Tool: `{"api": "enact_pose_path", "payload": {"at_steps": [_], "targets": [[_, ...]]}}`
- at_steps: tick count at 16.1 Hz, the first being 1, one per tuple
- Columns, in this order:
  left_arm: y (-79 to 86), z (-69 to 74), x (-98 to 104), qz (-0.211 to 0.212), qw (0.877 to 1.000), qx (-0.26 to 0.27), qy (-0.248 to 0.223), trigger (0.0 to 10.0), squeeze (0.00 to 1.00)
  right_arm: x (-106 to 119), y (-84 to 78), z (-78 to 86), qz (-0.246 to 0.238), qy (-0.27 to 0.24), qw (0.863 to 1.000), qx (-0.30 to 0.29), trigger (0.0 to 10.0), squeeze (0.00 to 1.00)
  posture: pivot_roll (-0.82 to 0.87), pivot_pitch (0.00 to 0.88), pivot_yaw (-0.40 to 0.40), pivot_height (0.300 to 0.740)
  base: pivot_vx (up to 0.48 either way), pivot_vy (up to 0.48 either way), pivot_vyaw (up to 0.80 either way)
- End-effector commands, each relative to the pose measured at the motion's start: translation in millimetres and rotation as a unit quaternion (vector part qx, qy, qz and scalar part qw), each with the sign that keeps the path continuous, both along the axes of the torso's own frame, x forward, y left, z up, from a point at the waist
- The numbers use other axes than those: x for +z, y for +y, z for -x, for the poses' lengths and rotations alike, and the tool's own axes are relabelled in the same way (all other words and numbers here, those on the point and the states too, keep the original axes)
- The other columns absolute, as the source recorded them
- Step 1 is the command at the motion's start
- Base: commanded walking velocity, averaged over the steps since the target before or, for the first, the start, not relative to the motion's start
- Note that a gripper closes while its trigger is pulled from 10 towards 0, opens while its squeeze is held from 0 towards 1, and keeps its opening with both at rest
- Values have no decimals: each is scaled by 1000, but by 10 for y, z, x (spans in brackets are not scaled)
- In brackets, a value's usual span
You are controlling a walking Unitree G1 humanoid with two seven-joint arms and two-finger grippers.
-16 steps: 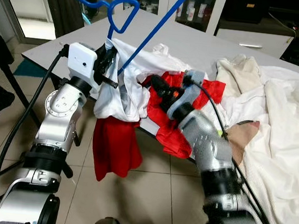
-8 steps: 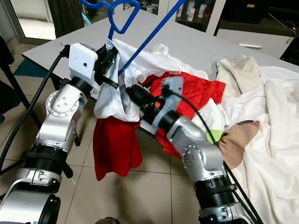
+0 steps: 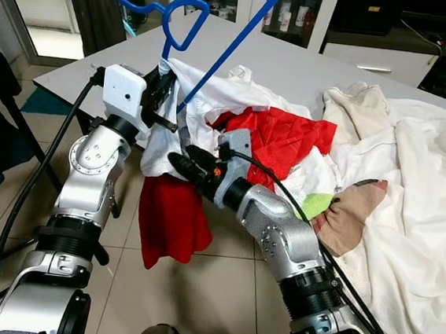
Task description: Hang hanger
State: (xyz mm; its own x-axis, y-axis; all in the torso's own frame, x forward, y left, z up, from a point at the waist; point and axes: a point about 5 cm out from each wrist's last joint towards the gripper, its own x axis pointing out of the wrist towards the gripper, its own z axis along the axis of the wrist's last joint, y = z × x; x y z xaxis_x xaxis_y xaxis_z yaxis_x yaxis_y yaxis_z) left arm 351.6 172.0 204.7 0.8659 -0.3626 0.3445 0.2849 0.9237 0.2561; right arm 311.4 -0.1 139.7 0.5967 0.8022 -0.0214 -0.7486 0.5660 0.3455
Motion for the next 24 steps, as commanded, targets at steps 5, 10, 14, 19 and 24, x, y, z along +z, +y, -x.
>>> {"api": "enact_pose_path", "payload": {"at_steps": [5,10,14,19,24], "targets": [[-52,7,6,0,1000,-10,-5,10000,0,34,144,-51,13,1,1000,6,10000,0,182,10,49,740,0,0,0],[49,29,-437,24,996,48,71,10000,0,124,-627,-274,49,-136,961,-236,10000,0,172,3,39,740,0,0,0],[-41,59,-674,39,990,67,117,10000,0,-50,-947,-46,97,-172,944,-264,10000,0,148,2,36,740,0,0,0],[-170,46,-778,47,988,70,131,10000,0,-178,-1211,110,115,-175,926,-316,10000,0,114,0,45,740,0,0,0],[-229,102,-882,34,988,56,141,10000,0,-348,-1412,275,161,-172,917,-323,10000,0,107,0,54,740,0,0,0]]}}
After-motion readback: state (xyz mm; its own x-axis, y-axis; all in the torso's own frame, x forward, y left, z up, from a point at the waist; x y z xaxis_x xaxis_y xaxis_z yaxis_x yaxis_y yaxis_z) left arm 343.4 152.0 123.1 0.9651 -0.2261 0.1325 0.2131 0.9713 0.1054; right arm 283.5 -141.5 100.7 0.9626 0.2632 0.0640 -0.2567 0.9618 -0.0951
